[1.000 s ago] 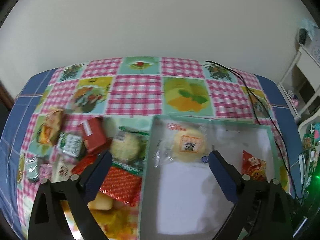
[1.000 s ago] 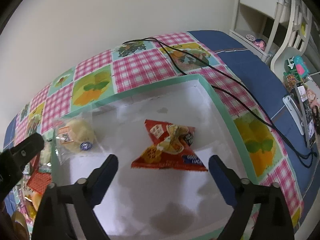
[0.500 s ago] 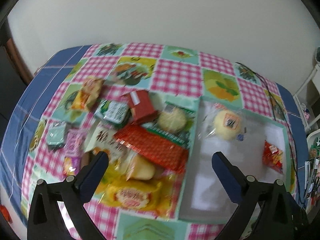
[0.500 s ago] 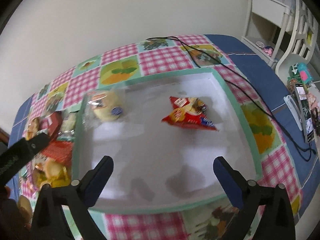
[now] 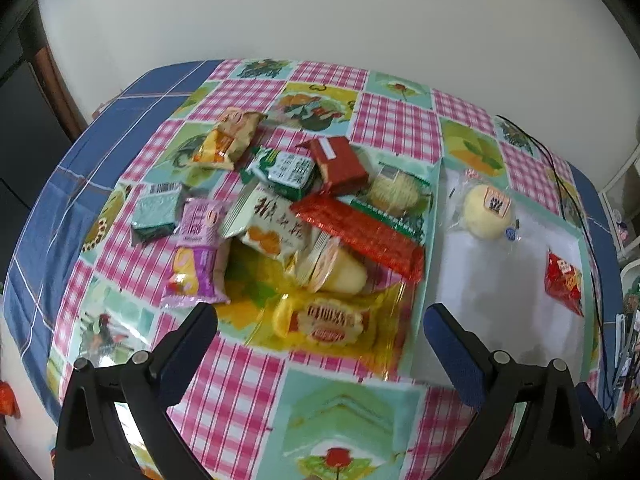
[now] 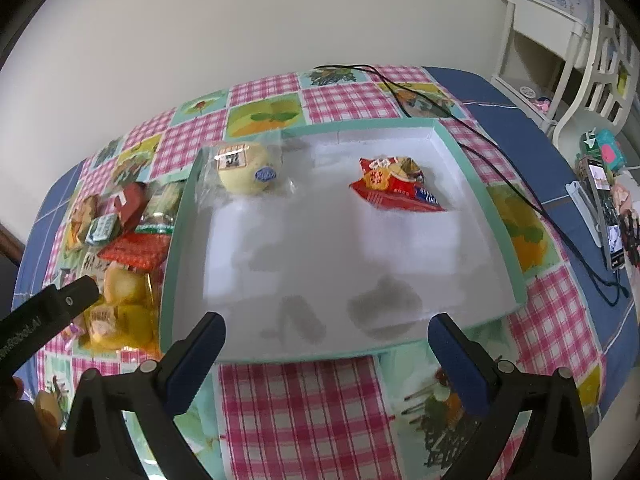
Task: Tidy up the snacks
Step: 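Move the right tool back over the snack pile toward the yellow bread packet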
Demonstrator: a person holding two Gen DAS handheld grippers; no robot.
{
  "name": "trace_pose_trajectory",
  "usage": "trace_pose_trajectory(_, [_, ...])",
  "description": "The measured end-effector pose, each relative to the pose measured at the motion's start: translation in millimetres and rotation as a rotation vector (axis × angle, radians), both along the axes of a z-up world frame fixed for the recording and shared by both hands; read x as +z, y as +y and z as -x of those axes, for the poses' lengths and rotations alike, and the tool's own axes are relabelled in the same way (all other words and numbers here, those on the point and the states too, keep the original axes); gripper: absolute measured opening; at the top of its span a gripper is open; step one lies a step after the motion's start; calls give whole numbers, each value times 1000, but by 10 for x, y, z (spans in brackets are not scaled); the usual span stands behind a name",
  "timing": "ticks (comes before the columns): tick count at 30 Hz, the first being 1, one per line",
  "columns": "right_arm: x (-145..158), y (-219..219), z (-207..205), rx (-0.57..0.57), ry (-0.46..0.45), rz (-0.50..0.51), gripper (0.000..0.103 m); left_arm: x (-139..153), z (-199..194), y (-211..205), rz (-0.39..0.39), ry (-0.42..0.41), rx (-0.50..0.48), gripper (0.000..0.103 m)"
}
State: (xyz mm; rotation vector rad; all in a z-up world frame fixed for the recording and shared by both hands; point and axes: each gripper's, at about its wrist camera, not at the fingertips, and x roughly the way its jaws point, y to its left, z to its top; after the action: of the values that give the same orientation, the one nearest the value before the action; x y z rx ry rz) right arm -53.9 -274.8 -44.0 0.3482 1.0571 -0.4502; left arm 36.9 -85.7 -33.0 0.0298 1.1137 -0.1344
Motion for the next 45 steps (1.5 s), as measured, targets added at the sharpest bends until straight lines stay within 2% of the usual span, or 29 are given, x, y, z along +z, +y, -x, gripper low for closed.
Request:
trace_pose_trajectory(7, [4,75,34,10,4,-12,103,-10,75,101,-10,5,10,103])
trace_pose_trajectory(15, [5,281,-72,65,3,-36,103,-70,-11,313,-14,37,55,103])
trace_pose_trajectory(21, [-22,561,-219,144,-12,-92,103,-81,-84,522,-74,5,116,103])
trace_pose_trajectory(25, [-15,759,-300,198,-32,-121,103,-74,-174,800,-17,4,184,103])
trace_pose_trajectory(29, [7,919,-388,242,-60,-147,103,-71,-222,1018,-7,-6,253,103])
trace_pose_trajectory(36, [8,1111,-556,304,-87,-179,103,-174,-287,1218,-8,51,315,103])
trace_pose_trajectory(45, [-37,1226,-749,371,-80,-149,102,-275,-350,1313,-30,106,344,103])
